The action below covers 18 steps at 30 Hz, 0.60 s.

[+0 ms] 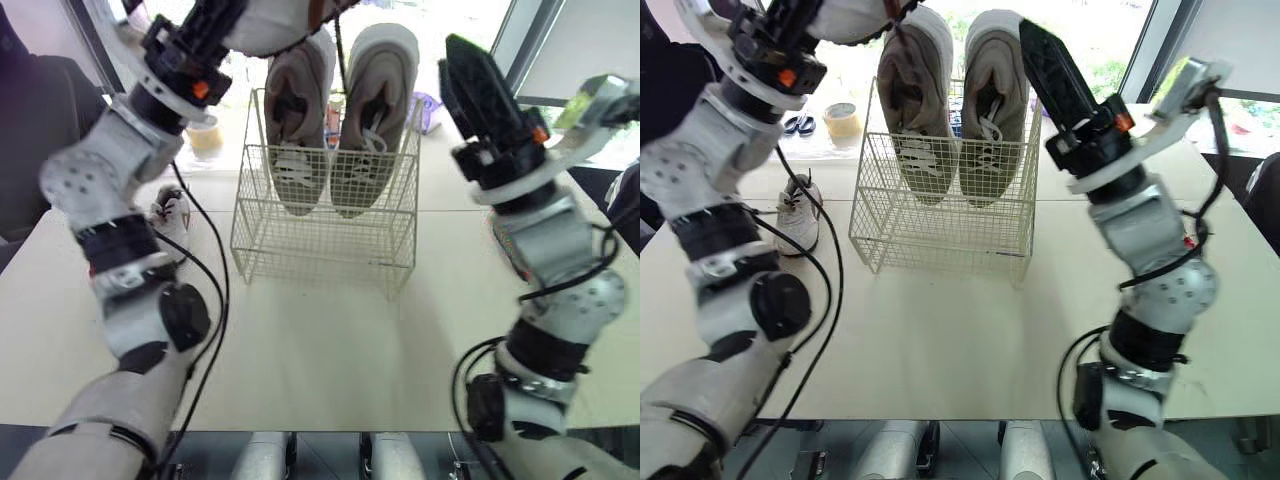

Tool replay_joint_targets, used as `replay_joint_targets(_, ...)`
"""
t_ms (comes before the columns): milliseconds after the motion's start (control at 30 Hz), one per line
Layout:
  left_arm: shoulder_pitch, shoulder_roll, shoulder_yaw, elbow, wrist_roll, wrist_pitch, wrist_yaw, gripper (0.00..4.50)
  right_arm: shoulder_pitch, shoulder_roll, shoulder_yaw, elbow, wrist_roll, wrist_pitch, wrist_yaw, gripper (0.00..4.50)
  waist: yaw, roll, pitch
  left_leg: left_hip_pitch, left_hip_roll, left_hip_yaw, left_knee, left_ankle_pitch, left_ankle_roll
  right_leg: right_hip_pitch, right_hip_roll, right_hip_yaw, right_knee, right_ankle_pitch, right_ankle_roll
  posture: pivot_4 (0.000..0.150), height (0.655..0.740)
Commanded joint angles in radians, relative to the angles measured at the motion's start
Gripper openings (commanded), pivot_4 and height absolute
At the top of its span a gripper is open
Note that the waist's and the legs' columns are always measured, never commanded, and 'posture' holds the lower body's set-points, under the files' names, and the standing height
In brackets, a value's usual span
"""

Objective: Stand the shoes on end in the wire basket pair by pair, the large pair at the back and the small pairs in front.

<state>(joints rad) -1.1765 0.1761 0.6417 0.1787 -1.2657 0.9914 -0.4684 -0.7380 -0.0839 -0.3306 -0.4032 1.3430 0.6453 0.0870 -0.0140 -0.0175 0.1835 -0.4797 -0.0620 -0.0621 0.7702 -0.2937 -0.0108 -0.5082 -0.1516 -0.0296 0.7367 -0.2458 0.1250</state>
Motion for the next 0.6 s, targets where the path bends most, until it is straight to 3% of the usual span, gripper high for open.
replay_joint_targets(33, 0.014, -0.055, -0.017, -0.113, -0.080, -0.079, 0.066, 0.35, -0.071, 0.040, 0.073, -0.006, -0.066, -0.076, -0.005, 4.46, -0.001, 0.000, 0.000, 0.000, 0.000, 0.000, 0.000, 0.000, 0.000, 0.000, 0.000, 0.000, 0.000, 0.000, 0.000, 0.150, 0.6563)
replay_joint_targets(267, 0.096, -0.096, -0.094, -0.188, -0.157, -0.122, 0.125, 0.35, -0.122, 0.045, 0.129, 0.041, -0.130, -0.132, 0.031, 4.46, -0.004, 0.000, 0.000, 0.001, 0.000, 0.000, 0.000, -0.001, 0.002, 0.001, 0.002, -0.001, 0.001, 0.000, 0.000, 0.150, 0.6563)
replay_joint_targets(600, 0.176, -0.101, -0.192, -0.211, -0.161, -0.161, 0.148, 0.35, -0.183, 0.043, 0.155, 0.064, -0.197, -0.177, 0.065, 4.46, -0.005, 0.000, 0.000, 0.001, 0.000, 0.000, 0.000, -0.001, 0.002, 0.001, 0.002, -0.001, 0.000, 0.000, 0.000, 0.150, 0.6563)
